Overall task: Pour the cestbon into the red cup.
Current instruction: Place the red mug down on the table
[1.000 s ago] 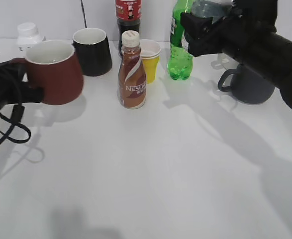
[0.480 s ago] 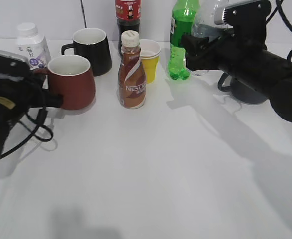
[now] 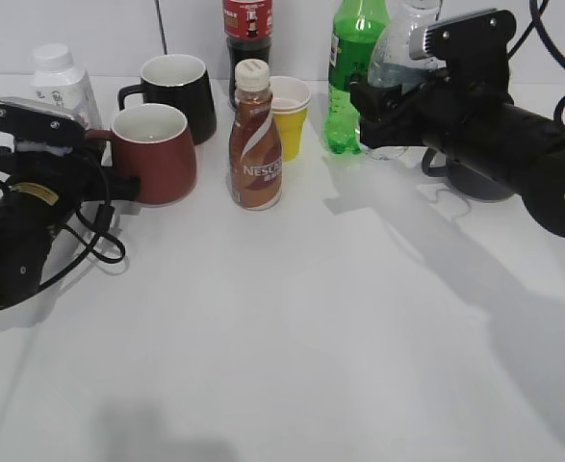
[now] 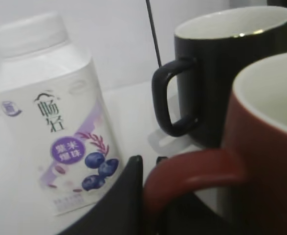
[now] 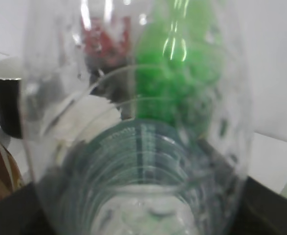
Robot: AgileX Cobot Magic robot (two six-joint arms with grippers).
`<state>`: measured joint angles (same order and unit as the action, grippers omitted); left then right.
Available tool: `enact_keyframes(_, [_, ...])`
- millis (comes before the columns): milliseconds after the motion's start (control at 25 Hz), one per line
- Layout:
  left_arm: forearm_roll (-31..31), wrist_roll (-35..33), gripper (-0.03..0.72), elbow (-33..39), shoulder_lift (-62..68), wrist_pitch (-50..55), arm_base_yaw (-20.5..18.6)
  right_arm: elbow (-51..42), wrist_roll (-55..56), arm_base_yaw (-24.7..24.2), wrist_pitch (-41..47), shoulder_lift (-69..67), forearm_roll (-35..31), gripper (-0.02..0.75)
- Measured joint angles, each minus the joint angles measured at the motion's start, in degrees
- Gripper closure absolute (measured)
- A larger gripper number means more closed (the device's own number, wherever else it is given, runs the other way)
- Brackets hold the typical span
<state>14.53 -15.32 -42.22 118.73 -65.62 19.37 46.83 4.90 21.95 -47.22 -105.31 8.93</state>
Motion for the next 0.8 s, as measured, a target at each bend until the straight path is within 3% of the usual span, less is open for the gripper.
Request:
enact_keyframes(400, [0.64,1.00,0.629,-0.66,1.37,-1.66,0.00,0.00,0.00,0.00,0.54,0.00,0.09,0.270])
enact_keyframes(680, [1.76,1.22,0.406,-0.06,1.37,-3.11,0.00,0.00,-0.32,0.00,1.87,-0.04,0.18,0.270])
enact_keyframes(800, [2.18,1.22,0.370,1.75,1.37,-3.47,0.00,0.00,-0.60,0.00,2.86,-0.04,0.18,0.270])
